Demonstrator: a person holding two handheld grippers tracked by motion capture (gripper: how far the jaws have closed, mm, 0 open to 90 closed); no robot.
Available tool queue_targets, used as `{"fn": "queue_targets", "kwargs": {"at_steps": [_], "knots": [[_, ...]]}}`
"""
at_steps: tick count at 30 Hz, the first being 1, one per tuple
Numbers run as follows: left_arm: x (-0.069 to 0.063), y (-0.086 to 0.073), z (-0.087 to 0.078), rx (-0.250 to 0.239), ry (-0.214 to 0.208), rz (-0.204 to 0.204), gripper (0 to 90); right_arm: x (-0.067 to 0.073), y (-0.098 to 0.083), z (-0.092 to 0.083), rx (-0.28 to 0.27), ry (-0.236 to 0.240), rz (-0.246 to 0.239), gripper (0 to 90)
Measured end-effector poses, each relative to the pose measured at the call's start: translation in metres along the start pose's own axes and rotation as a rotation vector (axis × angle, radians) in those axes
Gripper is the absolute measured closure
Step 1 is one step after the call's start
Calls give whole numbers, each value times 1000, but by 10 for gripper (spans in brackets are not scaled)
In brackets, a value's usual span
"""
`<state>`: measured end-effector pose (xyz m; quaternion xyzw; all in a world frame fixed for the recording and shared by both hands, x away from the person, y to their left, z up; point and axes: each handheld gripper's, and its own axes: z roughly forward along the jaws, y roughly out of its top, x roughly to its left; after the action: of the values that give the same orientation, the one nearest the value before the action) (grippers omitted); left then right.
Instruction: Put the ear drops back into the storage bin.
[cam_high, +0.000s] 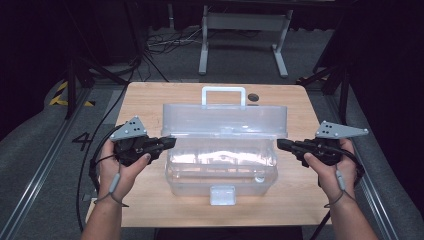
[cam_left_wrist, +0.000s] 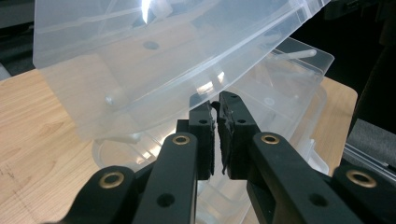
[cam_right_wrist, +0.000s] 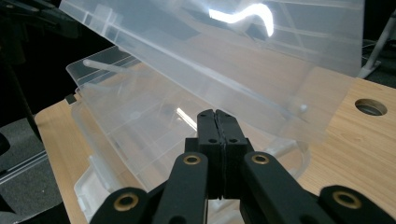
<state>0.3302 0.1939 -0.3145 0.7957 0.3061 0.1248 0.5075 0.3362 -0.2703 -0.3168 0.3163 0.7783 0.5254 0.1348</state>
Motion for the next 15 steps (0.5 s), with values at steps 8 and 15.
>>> {"fn": "queue_targets", "kwargs": {"at_steps": [8, 15], "knots": [[-1, -1, -2, 1, -19, -9, 834, -5, -6, -2, -25, -4, 31, 900], [-2, -2, -4, 7, -11, -2, 824, -7, -7, -2, -35, 7, 43, 900]]}}
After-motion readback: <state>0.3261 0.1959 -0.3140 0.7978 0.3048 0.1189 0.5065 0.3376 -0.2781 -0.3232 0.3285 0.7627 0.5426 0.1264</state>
